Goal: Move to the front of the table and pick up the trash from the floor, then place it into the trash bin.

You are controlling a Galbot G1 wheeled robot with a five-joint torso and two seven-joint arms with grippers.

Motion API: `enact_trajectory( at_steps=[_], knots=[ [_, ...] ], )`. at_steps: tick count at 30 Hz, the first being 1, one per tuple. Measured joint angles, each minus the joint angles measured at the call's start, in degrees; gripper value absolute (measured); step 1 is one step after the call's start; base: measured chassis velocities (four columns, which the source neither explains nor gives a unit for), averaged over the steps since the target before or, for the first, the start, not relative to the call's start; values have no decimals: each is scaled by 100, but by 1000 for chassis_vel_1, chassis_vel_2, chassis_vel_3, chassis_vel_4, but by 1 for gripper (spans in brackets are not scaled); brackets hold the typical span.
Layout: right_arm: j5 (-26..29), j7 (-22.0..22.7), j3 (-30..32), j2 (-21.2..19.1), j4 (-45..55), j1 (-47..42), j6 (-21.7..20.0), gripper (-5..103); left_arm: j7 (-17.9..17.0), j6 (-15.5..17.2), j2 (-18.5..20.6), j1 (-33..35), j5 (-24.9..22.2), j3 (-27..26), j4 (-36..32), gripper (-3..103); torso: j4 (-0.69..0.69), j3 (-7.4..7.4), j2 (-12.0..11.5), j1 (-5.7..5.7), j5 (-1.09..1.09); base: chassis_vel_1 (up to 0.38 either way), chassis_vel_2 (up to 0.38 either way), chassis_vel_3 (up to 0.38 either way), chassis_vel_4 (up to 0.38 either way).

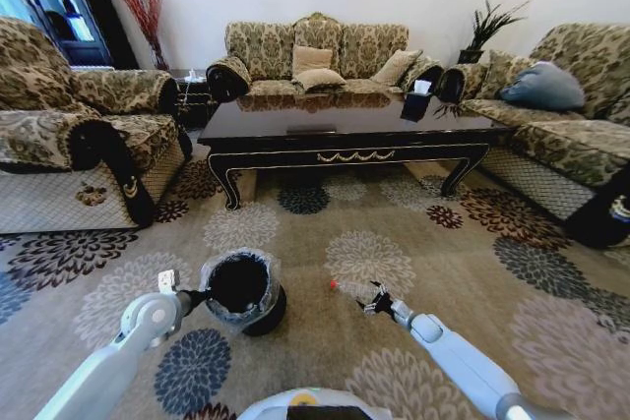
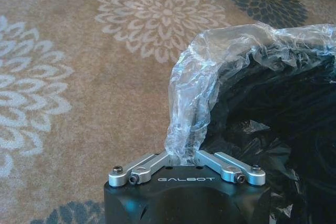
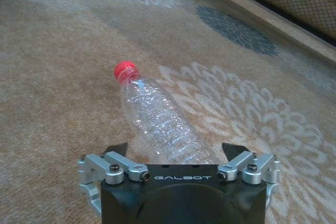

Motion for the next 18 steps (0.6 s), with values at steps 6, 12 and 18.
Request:
enact_trajectory(
  at_steps=[6,12,18],
  knots=[
    [7,52,-53,-6,-45,55,12,82,28,0,-14,-48,22,19,34,0,0,0,0,0,0,0,0,0,0],
    [5,59,-25,-15,-28,20,-16,54,83,0,-5,-46,49,0,41,0,0,0,0,0,0,0,0,0,0],
    [-74,65,68,-16,27,-85,-29,34,85,0,5,-23,63,-15,5,0,0,0,0,0,-1,0,0,0,0]
  ],
)
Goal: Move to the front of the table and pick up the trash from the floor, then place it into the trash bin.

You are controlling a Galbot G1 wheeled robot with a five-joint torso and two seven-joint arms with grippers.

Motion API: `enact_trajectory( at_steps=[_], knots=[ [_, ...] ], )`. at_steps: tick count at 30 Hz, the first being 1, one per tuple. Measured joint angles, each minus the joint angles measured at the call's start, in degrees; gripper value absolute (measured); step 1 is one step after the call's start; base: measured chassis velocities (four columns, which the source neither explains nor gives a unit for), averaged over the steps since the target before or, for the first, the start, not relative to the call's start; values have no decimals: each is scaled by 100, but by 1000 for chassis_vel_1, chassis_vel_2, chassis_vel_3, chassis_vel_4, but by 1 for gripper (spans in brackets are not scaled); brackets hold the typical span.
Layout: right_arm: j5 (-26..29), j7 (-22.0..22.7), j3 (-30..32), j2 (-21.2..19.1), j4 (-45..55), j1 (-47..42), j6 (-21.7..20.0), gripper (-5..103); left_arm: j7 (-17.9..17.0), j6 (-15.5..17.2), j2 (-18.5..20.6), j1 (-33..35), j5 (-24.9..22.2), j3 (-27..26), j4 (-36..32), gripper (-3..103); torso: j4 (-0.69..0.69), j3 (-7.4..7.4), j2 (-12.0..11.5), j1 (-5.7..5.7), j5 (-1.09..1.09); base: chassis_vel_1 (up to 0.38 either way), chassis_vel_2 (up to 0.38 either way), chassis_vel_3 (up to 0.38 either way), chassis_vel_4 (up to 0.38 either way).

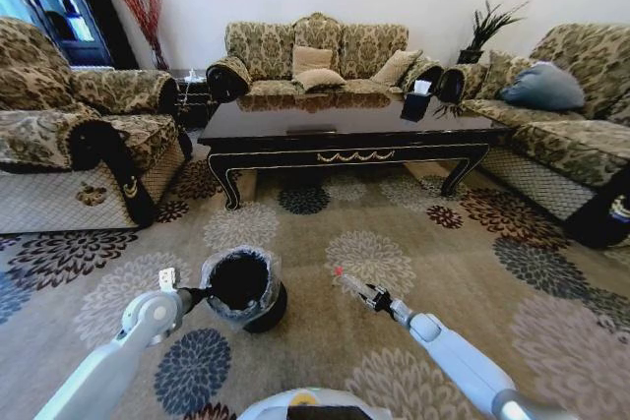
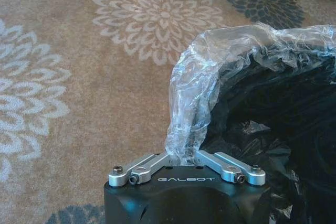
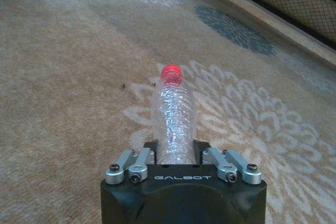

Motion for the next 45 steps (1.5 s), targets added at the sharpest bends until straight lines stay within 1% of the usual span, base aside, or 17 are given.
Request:
enact_trajectory(
  at_steps=[2,4,7,13,17,19,23,24,28,29,32,38,40,41,42,43,45],
  knots=[
    [-20,3,36,-15,45,-39,-10,28,0,0,9,21,0,-16,-25,0,0,0,0,0,1,0,0,0,0],
    [-26,5,55,-27,72,-58,-18,28,2,0,14,34,0,-24,-37,0,0,0,0,0,1,0,0,0,0],
    [-29,24,116,-69,186,-120,-61,20,2,0,17,77,0,-48,-69,0,0,0,0,0,1,0,0,0,0],
    [30,78,272,-188,546,-298,-149,19,17,0,14,106,10,-56,-100,0,0,1,0,0,1,0,0,0,0],
    [187,159,538,-337,1104,-585,-254,19,20,0,3,82,56,16,-103,0,0,1,0,0,0,0,0,0,0],
    [209,175,604,-362,1220,-647,-275,19,20,0,3,73,63,36,-107,0,0,1,0,0,0,0,0,0,0],
    [453,279,925,-505,2096,-1090,-393,19,-55,0,26,-73,102,225,-124,0,-1,1,0,0,0,0,0,0,0],
    [453,279,925,-505,2096,-1090,-393,19,-55,0,26,-73,102,225,-124,0,-1,1,0,0,0,0,0,0,0],
    [482,437,1259,-640,2932,-1600,-421,19,-454,0,74,-413,89,567,-118,0,1,0,0,0,1,0,0,0,0],
    [482,437,1259,-640,2932,-1600,-421,19,-454,0,74,-413,89,567,-118,0,1,0,0,0,1,0,0,0,0],
    [508,532,1535,-738,3451,-1986,-430,19,-639,0,96,-696,-73,846,-118,0,-3,0,0,0,0,0,0,0,0],
    [542,628,1718,-815,4101,-2276,-479,19,-732,0,128,-805,-264,989,-227,0,-3,0,0,0,0,0,0,0,0],
    [630,685,1748,-849,4543,-2377,-542,19,-777,0,131,-777,-299,1008,-331,0,2,0,0,0,2,0,0,0,0],
    [630,685,1748,-849,4543,-2377,-542,19,-777,0,131,-777,-299,1008,-331,0,2,0,0,0,2,0,0,0,0],
    [668,726,1781,-878,4987,-2507,-587,19,-815,0,133,-772,-340,1058,-397,0,1,0,0,0,1,0,0,0,0],
    [690,743,1786,-917,5236,-2576,-613,19,-824,0,133,-765,-370,1085,-430,0,0,0,0,0,0,0,0,0,0],
    [727,761,1803,-1030,5642,-2705,-644,19,-813,0,124,-800,-432,1171,-456,0,2,0,0,0,2,0,0,0,0]
  ],
)
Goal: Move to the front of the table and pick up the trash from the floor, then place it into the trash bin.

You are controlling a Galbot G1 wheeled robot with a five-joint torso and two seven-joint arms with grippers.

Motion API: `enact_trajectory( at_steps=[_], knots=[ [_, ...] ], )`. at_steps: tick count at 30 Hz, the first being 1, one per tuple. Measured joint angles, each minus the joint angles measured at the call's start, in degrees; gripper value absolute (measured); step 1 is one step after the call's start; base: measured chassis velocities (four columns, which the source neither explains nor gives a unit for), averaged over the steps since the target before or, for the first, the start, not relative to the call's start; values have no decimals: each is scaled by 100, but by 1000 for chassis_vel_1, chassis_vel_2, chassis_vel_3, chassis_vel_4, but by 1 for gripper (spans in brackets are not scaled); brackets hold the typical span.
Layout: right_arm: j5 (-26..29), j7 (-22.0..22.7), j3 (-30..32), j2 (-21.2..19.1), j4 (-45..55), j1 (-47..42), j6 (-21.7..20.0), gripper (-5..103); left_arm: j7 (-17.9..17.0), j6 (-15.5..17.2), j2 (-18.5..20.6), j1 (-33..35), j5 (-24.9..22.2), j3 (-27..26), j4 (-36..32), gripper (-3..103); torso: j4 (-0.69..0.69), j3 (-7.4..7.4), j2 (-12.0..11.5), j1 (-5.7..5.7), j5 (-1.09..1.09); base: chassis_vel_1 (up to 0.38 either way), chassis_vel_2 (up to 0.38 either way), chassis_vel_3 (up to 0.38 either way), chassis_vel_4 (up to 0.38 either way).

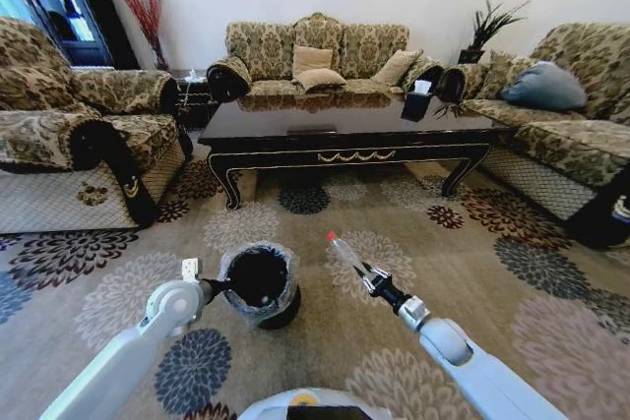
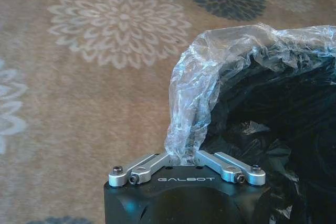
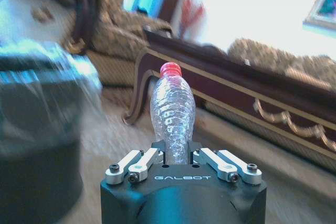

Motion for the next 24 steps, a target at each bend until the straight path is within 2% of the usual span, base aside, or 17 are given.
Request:
enact_trajectory(
  at_steps=[6,10,19,24],
  knots=[
    [-31,28,255,-110,852,-455,-72,19,35,0,-145,-281,-30,354,35,0,-3,0,0,0,-1,0,0,0,0],
    [-69,49,480,-22,1513,-869,-162,19,27,0,-302,-550,59,837,186,0,-2,0,0,0,0,0,0,0,0],
    [-107,68,417,-66,1837,-943,-247,19,-281,0,-767,-1334,99,1763,539,0,-3,1,0,0,0,0,0,0,0],
    [-69,79,395,-19,1906,-972,-285,19,-377,0,-816,-1582,53,2075,540,0,-2,1,0,0,0,0,0,0,0]
  ],
)
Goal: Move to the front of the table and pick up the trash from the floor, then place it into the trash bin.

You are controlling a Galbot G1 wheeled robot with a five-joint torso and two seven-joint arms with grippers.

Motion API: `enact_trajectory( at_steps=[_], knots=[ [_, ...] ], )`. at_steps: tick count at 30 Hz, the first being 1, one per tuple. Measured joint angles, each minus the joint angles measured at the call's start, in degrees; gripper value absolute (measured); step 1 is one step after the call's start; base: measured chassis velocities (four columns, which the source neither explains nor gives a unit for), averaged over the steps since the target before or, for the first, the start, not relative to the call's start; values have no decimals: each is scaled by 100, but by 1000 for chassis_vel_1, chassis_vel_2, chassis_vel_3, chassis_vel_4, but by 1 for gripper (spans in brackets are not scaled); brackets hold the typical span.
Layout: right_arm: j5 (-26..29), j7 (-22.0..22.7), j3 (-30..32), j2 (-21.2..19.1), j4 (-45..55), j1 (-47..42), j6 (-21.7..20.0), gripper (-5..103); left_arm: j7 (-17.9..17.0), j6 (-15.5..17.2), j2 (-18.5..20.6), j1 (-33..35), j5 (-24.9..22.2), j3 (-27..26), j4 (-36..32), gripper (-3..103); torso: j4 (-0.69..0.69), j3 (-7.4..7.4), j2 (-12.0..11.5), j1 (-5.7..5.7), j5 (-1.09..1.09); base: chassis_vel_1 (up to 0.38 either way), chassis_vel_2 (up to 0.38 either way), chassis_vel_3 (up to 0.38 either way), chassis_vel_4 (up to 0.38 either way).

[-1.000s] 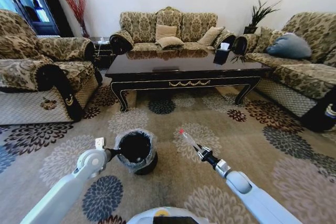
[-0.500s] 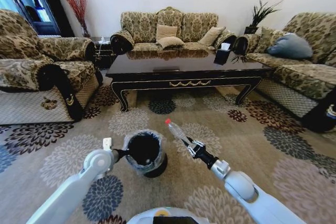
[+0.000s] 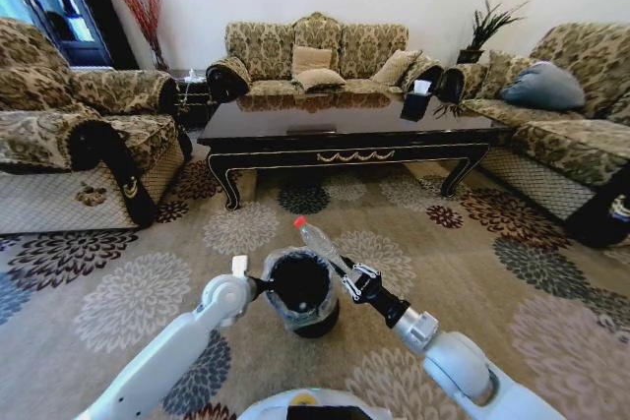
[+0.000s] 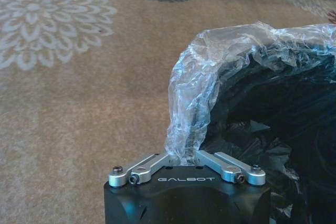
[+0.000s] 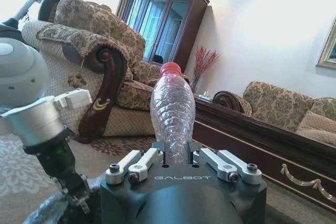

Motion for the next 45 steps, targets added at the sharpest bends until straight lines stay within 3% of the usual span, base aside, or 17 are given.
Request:
enact_trajectory(
  at_steps=[7,19,23,25,33,35,38,41,45],
  knots=[
    [-12,18,-260,140,-62,86,-94,19,-51,0,-90,-163,-75,331,-61,0,-1,0,0,0,-1,0,0,0,0],
    [-111,-20,-466,272,-283,160,-158,18,32,0,-116,66,-12,161,-163,0,1,0,0,0,-1,0,0,0,0],
    [-166,-35,-489,306,-351,134,-158,34,75,0,-169,229,70,39,-153,0,0,0,0,0,-1,0,0,0,0],
    [-167,-35,-490,312,-351,123,-158,34,86,0,-167,271,93,17,-142,0,0,0,0,0,-1,0,0,0,0],
    [-203,-44,-455,308,-323,9,-156,72,140,0,-120,364,162,-99,-142,0,0,0,0,0,-2,0,0,0,0],
    [-225,-51,-454,323,-324,-1,-150,72,143,-1,-112,375,183,-109,-138,0,0,0,0,0,-2,0,0,0,0],
    [-305,-84,-443,364,-350,-50,-119,88,144,0,-112,435,232,-167,-118,0,0,0,0,0,-2,0,0,0,0],
    [-337,-98,-424,379,-349,-109,-100,97,149,0,-75,456,234,-181,-143,0,0,-1,0,0,-2,0,0,0,0],
    [-376,-110,-402,403,-341,-161,-78,99,150,0,-32,471,231,-235,-171,0,0,0,0,0,-2,0,0,0,0]
  ],
)
